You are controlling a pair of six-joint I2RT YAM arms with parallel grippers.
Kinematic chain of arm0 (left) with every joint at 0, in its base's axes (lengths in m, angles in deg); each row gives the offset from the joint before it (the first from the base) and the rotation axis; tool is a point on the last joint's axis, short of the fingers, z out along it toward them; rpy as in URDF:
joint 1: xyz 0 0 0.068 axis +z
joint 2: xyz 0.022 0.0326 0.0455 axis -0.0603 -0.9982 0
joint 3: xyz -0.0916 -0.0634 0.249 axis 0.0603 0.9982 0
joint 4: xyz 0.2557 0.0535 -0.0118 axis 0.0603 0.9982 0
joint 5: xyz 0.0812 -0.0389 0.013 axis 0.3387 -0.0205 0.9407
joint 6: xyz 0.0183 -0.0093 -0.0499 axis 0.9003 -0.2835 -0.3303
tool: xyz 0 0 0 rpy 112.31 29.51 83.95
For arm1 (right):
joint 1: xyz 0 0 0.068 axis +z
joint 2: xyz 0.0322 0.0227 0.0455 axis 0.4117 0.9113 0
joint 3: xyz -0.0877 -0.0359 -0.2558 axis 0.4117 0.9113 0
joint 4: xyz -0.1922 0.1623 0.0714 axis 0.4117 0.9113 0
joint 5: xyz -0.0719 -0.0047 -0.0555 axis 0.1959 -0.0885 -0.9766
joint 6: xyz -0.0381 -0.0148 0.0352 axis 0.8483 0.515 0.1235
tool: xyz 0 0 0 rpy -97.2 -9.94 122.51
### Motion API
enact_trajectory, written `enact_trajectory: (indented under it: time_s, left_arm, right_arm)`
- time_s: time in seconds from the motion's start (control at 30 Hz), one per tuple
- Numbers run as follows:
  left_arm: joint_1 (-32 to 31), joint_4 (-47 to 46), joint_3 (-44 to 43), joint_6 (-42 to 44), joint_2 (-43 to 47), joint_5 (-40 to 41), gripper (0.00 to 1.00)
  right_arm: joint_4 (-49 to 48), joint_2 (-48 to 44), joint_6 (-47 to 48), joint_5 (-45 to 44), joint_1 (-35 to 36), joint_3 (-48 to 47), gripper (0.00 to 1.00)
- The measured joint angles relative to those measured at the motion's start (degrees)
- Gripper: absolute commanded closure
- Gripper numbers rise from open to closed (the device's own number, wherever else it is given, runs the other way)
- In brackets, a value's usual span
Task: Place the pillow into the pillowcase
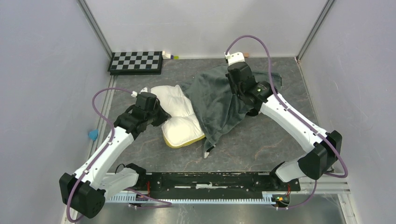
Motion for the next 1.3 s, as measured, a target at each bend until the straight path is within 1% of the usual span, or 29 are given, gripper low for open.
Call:
enact_trajectory:
  time_s: [0.1,0.17,0.27,0.3,0.33,0.37,0.43,0.53,0.57,0.6,0.73,0.8,0.9,0.93,1.0,1.03,1.07,1.1,1.13,1.17,1.2,1.23,1.27,1.3]
  left_arm:
    - [0.00,-0.15,-0.15,0.00,0.39,-0.72,0.98]
    - [-0.07,-0.15,-0.74,0.00,0.42,-1.05,0.98]
    - [-0.33,-0.15,-2.05,0.02,0.46,-1.07,0.98]
    - [-0.33,-0.22,-2.47,0.02,0.48,-1.09,0.98]
    - [-0.33,-0.35,-2.64,0.02,0.52,-1.09,0.98]
    - [-0.33,-0.52,-2.69,0.02,0.59,-1.16,0.98]
    - [-0.33,-1.07,-2.19,0.00,0.55,-1.86,0.98]
    - [-0.55,-4.33,1.95,-0.04,0.17,-1.95,0.98]
    - [-0.55,-5.16,3.45,-0.04,-0.15,-1.90,0.98]
    - [-0.50,-5.64,5.31,-0.09,-0.76,-1.79,0.98]
    - [-0.31,-7.28,11.74,-0.52,-3.10,-1.75,0.98]
    - [-0.31,-7.67,12.87,-0.74,-3.76,-1.73,0.98]
    - [-0.31,-8.59,12.87,-0.76,-3.87,-1.70,0.98]
    - [-0.31,-8.79,12.87,-0.76,-3.87,-1.70,0.98]
    - [-0.31,-8.90,12.87,-0.74,-3.87,-1.68,0.98]
    - [-0.28,-8.94,12.87,-0.76,-3.87,-1.68,0.98]
    - [-0.26,-8.94,12.87,-0.76,-3.87,-1.68,0.98]
    - [-0.26,-8.94,12.87,-0.76,-3.87,-1.68,0.98]
    - [-0.26,-8.96,12.87,-0.76,-3.87,-1.70,0.98]
    - [-0.26,-8.98,12.87,-0.76,-3.87,-1.70,0.98]
    - [-0.26,-9.01,12.87,-0.76,-3.87,-1.73,0.98]
    - [-0.26,-9.18,12.87,-0.79,-3.87,-1.77,0.98]
    - [-0.26,-9.42,12.87,-0.83,-3.93,-1.88,0.98]
    - [-0.26,-9.81,12.87,-1.01,-4.04,-1.95,0.98]
  right_arm:
    - [-0.81,-0.02,-1.22,-0.24,2.69,2.01,1.00]
    - [-2.95,-0.04,-2.32,-0.50,5.92,6.38,1.00]
    - [-7.39,0.57,-4.90,0.48,9.29,18.71,1.00]
    - [-7.93,1.20,-5.70,1.05,9.35,22.45,1.00]
    - [-8.00,2.03,-6.47,1.36,8.96,25.35,0.98]
    - [-7.98,2.99,-7.23,1.44,8.24,27.82,0.92]
    - [-8.00,3.54,-8.57,1.60,7.43,29.55,0.78]
    - [-7.74,0.76,-9.79,1.16,8.28,28.70,0.53]
    - [-7.19,-0.31,-10.10,1.07,9.27,27.54,0.43]
    - [-6.60,-1.18,-10.23,0.61,10.62,25.66,0.37]
    - [-6.62,-2.47,-10.45,-0.96,17.22,17.88,0.20]
    - [-7.87,-2.60,-10.43,-1.07,20.76,15.89,0.15]
    - [-8.48,-0.90,-10.38,-1.09,24.70,15.08,0.12]
    - [-8.57,1.01,-10.34,-1.05,25.90,14.97,0.12]
    - [-8.46,3.63,-10.43,-0.92,26.62,15.02,0.12]
    - [-8.46,5.09,-10.45,-0.90,26.77,15.15,0.14]
    - [-8.44,6.40,-10.47,-0.92,26.82,15.37,0.19]
    - [-8.15,7.61,-10.47,-1.07,26.80,15.52,0.27]
    - [-7.74,8.68,-10.49,-1.55,26.80,15.52,0.42]
    - [-7.39,9.29,-10.38,-1.95,26.80,15.43,0.62]
    - [-5.97,10.32,-10.75,-2.73,26.80,14.60,0.79]
    - [-5.14,11.10,-10.32,-3.06,26.77,13.57,0.93]
    - [-4.17,11.85,-10.23,-3.34,26.77,12.17,1.00]
    - [-3.10,12.59,-10.29,-3.39,26.88,10.05,1.00]
